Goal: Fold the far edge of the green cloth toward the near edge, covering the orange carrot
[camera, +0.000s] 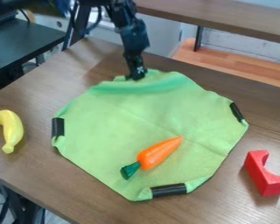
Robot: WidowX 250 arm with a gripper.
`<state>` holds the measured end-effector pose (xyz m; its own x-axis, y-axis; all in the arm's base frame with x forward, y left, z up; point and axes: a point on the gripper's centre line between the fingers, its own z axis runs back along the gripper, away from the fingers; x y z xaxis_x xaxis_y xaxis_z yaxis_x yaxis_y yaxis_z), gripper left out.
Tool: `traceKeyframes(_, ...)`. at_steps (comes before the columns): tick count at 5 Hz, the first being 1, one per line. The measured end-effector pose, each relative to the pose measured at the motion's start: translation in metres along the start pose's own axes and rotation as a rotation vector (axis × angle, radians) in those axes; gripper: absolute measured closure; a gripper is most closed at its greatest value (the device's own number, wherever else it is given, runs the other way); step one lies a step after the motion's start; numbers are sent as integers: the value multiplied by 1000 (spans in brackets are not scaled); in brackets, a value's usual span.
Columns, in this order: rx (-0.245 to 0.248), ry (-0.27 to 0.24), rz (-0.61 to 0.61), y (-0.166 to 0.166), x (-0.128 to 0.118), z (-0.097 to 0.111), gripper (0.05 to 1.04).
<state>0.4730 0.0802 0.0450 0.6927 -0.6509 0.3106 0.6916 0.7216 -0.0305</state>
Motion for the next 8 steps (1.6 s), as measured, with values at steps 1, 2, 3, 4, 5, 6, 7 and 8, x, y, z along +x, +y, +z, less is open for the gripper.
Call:
traceKeyframes(1,29,-25,-31,-21,-4,19,1028)
traceKeyframes(2,48,-19,-81,-55,-4,23,1028)
traceKeyframes(3,80,17,-139,-100,0,23,1028)
traceKeyframes(4,97,64,-153,-133,-1,23,1028)
traceKeyframes(5,107,124,-139,-170,8,25,1028)
traceKeyframes(6,124,179,-115,-187,11,23,1028)
traceKeyframes(7,124,207,-121,-207,15,16,1028)
traceKeyframes(8,116,236,-137,-225,13,9,1028)
